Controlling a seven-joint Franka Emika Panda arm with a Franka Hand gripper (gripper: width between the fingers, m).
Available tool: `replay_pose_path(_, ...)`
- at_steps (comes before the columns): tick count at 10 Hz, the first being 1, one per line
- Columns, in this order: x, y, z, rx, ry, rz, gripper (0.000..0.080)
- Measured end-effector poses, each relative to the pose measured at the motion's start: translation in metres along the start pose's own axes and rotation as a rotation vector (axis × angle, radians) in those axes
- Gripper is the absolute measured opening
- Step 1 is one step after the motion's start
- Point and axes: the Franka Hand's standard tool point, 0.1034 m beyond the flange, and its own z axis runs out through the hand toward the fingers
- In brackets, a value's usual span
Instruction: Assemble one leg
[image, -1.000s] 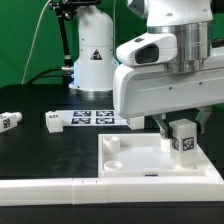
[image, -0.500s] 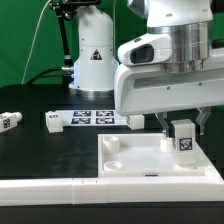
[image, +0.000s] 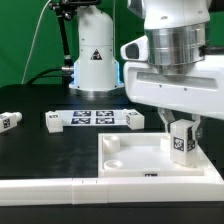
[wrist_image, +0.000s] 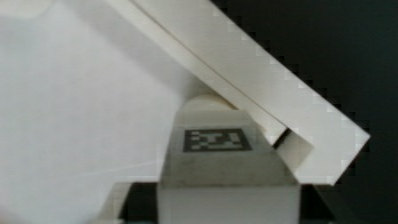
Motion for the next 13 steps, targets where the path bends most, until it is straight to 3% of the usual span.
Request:
replay_pose_path(4,0.0004,-0.0010,0.0000,0.011,-0.011,0.276,0.0292)
replay_pose_path(6,0.0002,-0.0011,0.0001,0.011,-0.011,0.219,0.0292)
replay_pose_path(7,0.0000,-0.0012,0.0000,0.010,-0.011,0.169,0.0541)
replay_pose_path(8,-0.0006,-0.0015,-0.0003,0.009,-0.009,0.056,0.0541)
replay_pose_path(9,-0.0017,-0.0009,-0.0003,-0.007,0.000,-0.114,0.0615)
replay_pose_path(12,-0.0012,0.0001,0.0014,-0.032,0.009,-0.471,0.0648)
replay_pose_path(13,-0.0030,-0.0013,0.0011,-0.052,0.029,-0.567,0.0648)
